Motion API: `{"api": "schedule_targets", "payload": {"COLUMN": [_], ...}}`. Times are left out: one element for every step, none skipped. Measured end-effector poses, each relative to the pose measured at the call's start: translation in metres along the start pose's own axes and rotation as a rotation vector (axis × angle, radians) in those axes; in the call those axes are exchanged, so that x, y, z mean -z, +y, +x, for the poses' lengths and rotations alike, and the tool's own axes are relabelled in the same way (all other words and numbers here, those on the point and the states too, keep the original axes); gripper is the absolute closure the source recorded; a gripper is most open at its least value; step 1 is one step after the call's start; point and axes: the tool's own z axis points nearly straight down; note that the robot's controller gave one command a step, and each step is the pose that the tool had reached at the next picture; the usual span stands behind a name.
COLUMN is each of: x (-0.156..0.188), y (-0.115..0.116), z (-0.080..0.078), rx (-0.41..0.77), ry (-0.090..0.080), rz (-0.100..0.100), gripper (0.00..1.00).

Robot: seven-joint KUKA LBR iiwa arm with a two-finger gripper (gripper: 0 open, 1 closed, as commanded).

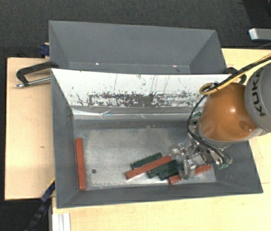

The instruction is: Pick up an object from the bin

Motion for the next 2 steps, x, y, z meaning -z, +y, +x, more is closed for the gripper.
{"api": "schedule_targets", "payload": {"x": [0.0, 0.139], "y": [0.0, -0.033], "z": [0.0, -0.01], "rx": [0.0, 0.074], "ry": [0.0, -0.005], "rz": [0.0, 0.003], "gripper": [1.0, 1.0]}}
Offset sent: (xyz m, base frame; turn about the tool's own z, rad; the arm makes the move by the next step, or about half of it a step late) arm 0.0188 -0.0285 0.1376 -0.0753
